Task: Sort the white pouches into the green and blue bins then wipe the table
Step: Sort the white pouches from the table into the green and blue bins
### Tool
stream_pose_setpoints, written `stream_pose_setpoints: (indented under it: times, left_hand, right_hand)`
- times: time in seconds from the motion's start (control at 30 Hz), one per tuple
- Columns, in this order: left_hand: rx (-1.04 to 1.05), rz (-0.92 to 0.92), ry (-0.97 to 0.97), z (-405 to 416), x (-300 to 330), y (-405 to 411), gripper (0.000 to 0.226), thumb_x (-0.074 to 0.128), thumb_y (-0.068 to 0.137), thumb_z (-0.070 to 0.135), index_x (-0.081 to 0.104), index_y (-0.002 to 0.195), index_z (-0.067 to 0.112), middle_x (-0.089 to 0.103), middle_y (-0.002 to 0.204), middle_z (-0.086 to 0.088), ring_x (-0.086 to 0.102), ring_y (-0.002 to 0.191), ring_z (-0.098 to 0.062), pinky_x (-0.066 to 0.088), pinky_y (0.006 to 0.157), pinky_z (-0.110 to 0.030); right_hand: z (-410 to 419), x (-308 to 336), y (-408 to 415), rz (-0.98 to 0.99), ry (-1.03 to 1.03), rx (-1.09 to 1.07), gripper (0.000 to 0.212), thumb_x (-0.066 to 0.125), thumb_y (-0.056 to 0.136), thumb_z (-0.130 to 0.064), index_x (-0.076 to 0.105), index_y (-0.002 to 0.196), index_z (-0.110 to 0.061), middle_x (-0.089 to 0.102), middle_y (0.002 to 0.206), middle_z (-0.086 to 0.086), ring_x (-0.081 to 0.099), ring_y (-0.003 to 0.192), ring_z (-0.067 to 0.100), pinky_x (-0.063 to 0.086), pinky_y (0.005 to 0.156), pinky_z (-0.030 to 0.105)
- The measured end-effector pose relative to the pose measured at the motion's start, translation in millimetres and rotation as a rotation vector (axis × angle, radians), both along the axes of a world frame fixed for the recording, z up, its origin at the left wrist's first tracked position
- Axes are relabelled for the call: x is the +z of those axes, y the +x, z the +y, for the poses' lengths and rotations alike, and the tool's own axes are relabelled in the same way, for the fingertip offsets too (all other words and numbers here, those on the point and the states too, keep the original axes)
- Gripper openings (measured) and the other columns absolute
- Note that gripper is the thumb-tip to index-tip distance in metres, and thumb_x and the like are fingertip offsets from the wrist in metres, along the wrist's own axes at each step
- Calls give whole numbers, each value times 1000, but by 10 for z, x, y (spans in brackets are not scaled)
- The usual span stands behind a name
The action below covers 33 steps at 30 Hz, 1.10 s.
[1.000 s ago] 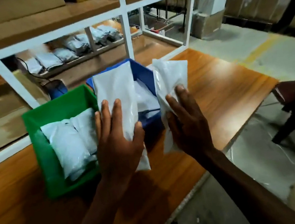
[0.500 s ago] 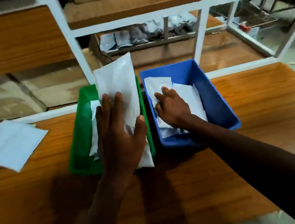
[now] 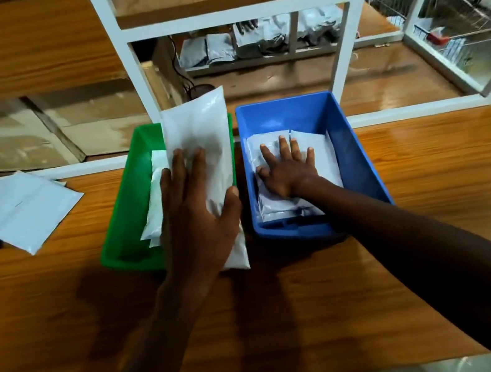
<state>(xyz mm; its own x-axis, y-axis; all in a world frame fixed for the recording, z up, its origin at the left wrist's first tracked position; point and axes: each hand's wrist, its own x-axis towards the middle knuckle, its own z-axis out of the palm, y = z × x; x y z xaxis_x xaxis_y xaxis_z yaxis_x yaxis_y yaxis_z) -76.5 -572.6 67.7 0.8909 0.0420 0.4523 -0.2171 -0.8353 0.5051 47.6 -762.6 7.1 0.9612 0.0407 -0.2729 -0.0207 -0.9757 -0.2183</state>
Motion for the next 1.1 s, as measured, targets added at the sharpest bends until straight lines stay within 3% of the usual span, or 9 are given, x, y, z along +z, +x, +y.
stream_pose_setpoints:
  times: [0.2,0.3,0.5,0.57,0.7,0.83,0.97,1.03,1.1]
  left_hand:
    - [-85,49,51,-584,-64,366,71,49,86,50,35,152,26,24,162,-4,21,149,-33,30,114,-46]
    - [-173,71,86,-1007,-171,685,69,49,85,50,42,149,23,31,160,-8,26,146,-39,32,114,-51]
    - [-262,419,181,-1815,-513,1140,68,49,93,48,26,153,29,12,165,-2,6,151,-33,22,116,-51]
    - [-229,486,242,-1981,-661,1197,68,43,95,52,22,154,26,8,165,-5,3,151,-35,11,119,-56]
    - [-196,646,407,-2126,-827,1234,72,20,98,59,-3,158,26,-20,164,-6,-24,148,-32,-16,109,-67]
    - [-250,742,408,-2089,-755,1262,73,18,98,61,-10,157,27,-29,160,-6,-31,145,-33,-16,106,-70]
    - [-338,614,301,-1885,-454,1059,68,29,97,59,16,157,29,-2,166,-3,-7,152,-29,-1,117,-62]
    - [-383,414,194,-1611,-314,784,60,38,98,51,36,150,23,23,163,-6,18,150,-27,16,119,-52]
    - [-446,137,-19,-1245,-201,395,49,49,96,40,56,137,15,52,145,-8,46,135,-24,36,112,-41]
  right_hand:
    - [-574,305,-944,-350,9,-137,68,16,101,-62,-3,160,-32,-14,167,8,-14,154,29,-4,120,57]
    - [-786,203,-1443,-431,91,-285,72,11,97,-65,3,160,-32,-4,168,10,-5,155,31,4,120,60]
    - [-864,-43,-1582,-462,188,-325,74,11,95,-65,11,160,-29,2,168,11,2,155,33,14,120,62]
    - [-862,-51,-1576,-486,186,-328,72,14,97,-62,15,160,-27,5,168,12,5,154,34,16,119,61]
    - [-862,-58,-1587,-492,190,-343,68,18,99,-60,15,160,-28,1,168,10,3,155,32,14,119,59]
    - [-865,-65,-1588,-502,174,-339,70,15,97,-62,15,159,-29,2,169,9,4,155,32,14,119,60]
    - [-846,-21,-1620,-530,168,-354,67,30,99,-55,21,158,-24,15,166,13,13,153,34,21,117,63]
    - [-756,51,-1683,-675,200,-333,64,38,99,-48,35,152,-12,33,159,20,30,147,38,32,114,60]
    - [-593,130,-1789,-878,249,-287,56,46,99,-40,49,141,-2,51,145,23,48,134,38,41,109,47]
